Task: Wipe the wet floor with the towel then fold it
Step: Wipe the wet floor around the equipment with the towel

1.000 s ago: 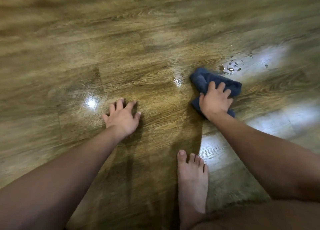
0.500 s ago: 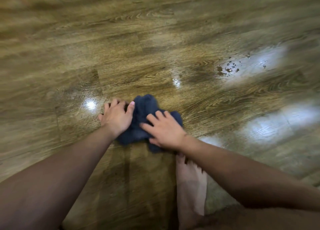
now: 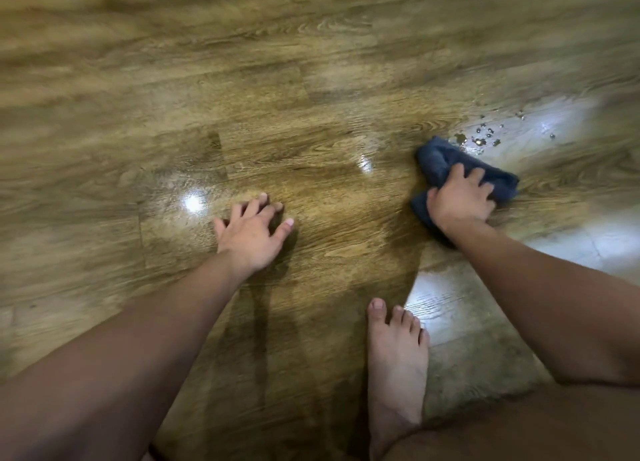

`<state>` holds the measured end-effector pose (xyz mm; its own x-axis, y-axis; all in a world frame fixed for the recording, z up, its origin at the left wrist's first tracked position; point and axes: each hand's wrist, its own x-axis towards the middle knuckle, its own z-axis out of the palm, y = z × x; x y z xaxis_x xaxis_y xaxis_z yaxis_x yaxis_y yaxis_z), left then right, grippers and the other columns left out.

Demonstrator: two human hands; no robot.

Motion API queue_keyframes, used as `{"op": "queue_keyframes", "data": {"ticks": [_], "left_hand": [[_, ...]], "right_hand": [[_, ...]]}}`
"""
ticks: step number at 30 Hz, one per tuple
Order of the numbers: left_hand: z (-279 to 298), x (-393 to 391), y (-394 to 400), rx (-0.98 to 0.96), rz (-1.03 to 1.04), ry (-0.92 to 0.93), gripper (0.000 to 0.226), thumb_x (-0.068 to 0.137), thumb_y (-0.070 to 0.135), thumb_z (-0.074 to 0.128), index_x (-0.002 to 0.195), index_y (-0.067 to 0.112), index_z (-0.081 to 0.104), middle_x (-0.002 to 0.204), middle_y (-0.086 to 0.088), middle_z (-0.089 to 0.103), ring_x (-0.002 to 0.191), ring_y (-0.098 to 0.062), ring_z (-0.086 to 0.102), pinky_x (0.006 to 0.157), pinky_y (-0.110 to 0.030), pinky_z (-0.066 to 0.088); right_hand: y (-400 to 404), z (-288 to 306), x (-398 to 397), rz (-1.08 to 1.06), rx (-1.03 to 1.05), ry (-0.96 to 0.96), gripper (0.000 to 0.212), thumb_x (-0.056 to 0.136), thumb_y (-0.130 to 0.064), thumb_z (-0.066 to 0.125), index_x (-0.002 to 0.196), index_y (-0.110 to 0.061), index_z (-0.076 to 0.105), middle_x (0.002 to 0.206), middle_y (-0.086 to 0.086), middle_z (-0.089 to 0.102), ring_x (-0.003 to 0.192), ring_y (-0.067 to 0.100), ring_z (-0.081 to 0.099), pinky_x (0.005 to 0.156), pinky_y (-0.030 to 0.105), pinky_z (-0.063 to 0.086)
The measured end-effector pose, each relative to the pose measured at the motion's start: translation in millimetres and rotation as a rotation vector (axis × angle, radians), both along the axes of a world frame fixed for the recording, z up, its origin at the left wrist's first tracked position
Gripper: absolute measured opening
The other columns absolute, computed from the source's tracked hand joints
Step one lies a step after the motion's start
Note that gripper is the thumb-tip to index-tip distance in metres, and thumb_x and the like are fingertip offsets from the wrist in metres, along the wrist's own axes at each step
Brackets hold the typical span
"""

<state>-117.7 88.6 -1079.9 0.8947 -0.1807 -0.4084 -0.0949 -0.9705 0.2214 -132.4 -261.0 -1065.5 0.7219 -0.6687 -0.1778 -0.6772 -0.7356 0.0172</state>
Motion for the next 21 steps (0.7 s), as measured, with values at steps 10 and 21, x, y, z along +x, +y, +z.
{"op": "queue_keyframes", "data": {"ticks": [10,21], "left_hand": [[15,8,0,-0.214,0.168,-0.011,0.063,0.091,0.076,0.019,0.134,0.038,0.047,0.141,0.003,0.052,0.134,-0.023,0.035,0.107,-0.053,0.025],[-4,-7,11,-0.074,-0.046,-0.038,0.059,0.093,0.072,0.028,0.142,0.042,0.04,0.162,0.012,0.021,0.146,-0.02,0.018,0.109,-0.06,0.024]], "right_hand": [[182,9,-64,1.115,0.047,-0.025,0.045,0.08,-0.051,0.068,0.114,-0.024,0.057,0.113,0.01,0.053,0.101,0.037,0.052,0.079,0.047,0.042],[63,-6,-45,0.884,-0.027,-0.113,0.049,0.083,-0.053,0.065,0.118,-0.021,0.056,0.112,0.013,0.054,0.1,0.038,0.053,0.077,0.046,0.045]]}}
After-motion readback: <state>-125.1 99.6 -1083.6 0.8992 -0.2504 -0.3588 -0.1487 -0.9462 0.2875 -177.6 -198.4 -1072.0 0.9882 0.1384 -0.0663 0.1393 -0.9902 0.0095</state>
